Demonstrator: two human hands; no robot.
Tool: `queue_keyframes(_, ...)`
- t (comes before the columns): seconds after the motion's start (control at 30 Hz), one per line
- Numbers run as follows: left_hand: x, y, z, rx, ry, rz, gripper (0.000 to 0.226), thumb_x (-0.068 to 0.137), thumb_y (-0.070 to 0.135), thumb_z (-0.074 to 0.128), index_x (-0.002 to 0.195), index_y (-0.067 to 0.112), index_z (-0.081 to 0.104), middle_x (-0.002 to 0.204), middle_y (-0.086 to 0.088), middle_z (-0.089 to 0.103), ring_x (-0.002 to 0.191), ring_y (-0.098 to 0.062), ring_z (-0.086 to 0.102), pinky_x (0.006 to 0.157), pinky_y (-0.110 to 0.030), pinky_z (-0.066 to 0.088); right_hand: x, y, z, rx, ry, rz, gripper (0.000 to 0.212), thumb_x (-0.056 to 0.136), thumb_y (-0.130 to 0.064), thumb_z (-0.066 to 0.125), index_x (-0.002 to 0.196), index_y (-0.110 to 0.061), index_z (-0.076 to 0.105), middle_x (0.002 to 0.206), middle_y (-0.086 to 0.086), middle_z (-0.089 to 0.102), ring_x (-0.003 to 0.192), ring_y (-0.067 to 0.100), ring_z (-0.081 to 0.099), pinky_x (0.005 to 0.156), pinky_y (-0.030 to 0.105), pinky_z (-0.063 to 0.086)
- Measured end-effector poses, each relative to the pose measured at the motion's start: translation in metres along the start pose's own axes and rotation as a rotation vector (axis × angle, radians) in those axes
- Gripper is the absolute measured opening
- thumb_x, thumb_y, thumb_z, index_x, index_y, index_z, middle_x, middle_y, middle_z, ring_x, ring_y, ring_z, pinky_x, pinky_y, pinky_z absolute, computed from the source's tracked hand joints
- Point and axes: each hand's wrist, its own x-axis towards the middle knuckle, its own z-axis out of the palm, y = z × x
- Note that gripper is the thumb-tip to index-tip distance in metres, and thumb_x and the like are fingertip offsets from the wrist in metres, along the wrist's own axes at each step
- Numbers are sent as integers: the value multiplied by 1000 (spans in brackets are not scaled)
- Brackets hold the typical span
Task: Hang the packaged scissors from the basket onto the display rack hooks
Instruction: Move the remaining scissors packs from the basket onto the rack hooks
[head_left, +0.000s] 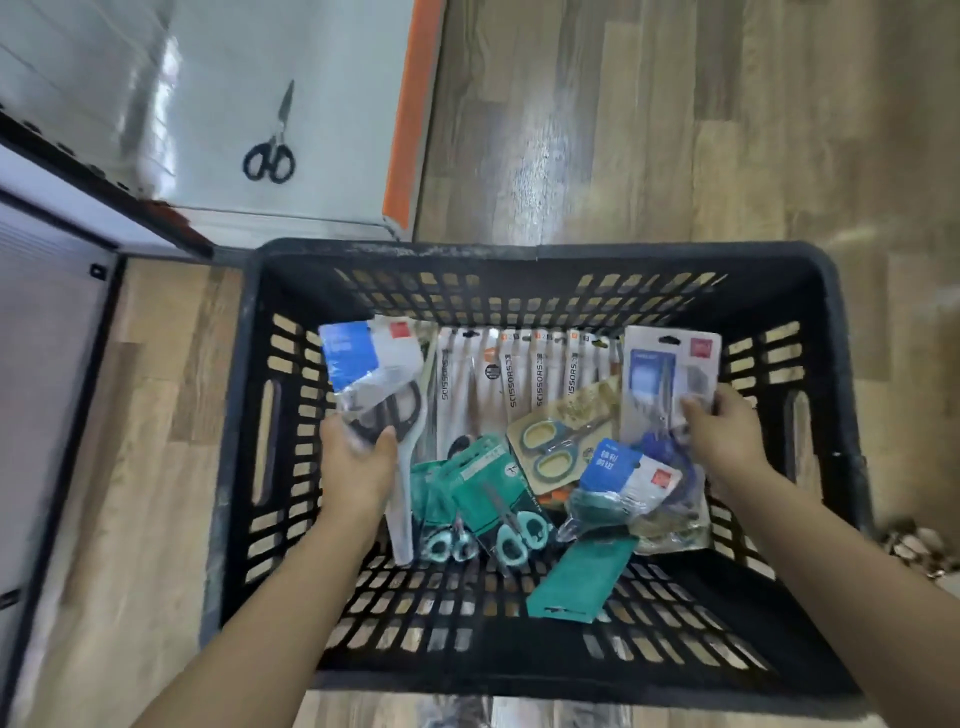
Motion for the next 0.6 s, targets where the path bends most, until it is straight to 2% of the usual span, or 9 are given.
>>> queue_keyframes(0.07,-12,16,-12,-35,-52,-9,25,90,1,56,111,8,44,108,-10,56,103,-24,55,91,-36,45,-17,-20,-13,-17,-39,-35,16,98,-18,44,100,-7,55,102,15,61,95,29,58,83,40,46)
queue_keyframes(0.13,-28,38,-25,-90,-93,-26,23,91,3,57,107,12,43,109,-10,56,104,-25,55,95,-40,45,-38,-47,-31,-27,-75,-106,19,100,-18,41,105,-5,54,100,10,58,93,22,53,75,27,38)
queue_keyframes(0.17,-38,50,-32,-120,-99,-39,21,91,4,57,105,12,44,108,-9,56,103,-24,55,93,-39,45,-49,-64,-41,-13,-91,-141,21,100,-18,40,109,-5,54,102,11,58,91,20,51,73,26,35)
queue_keyframes(0.23,-61,83,-48,-191,-103,-30,18,91,6,57,105,10,45,106,-7,57,101,-22,55,90,-35,45,-75,-102,-65,18,-146,-184,23,100,-21,41,109,-6,56,105,14,60,90,20,53,75,30,38)
queue_keyframes(0.33,-96,141,-79,-261,-95,19,10,92,7,56,95,11,48,91,-2,56,89,-14,54,77,-23,45,-122,-165,-104,87,-252,-213,20,100,-26,41,92,-19,58,97,8,64,80,23,60,78,42,49)
queue_keyframes(0.4,-118,177,-105,-284,-74,32,8,91,10,58,91,12,51,89,-4,58,87,-16,57,76,-23,46,-158,-208,-130,104,-329,-237,19,100,-28,41,97,-20,58,93,4,66,76,22,62,72,40,51)
queue_keyframes(0.5,-152,231,-157,-313,-89,24,26,89,30,62,106,12,56,106,-7,64,102,-25,62,93,-41,50,-213,-268,-161,134,-406,-323,19,100,-24,42,102,-14,58,85,4,65,69,21,60,62,31,47)
queue_keyframes(0.57,-177,265,-197,-313,-48,59,33,83,46,63,105,22,57,103,0,65,99,-20,63,92,-39,50,-253,-307,-171,139,-475,-373,18,100,-21,42,99,-13,58,83,5,65,69,22,59,62,33,46)
queue_keyframes(0.6,-191,279,-215,-343,-19,69,40,77,54,63,105,25,57,103,1,66,98,-20,64,91,-40,51,-273,-326,-176,124,-508,-399,19,99,-22,43,99,-12,59,85,8,65,74,25,61,68,36,48)
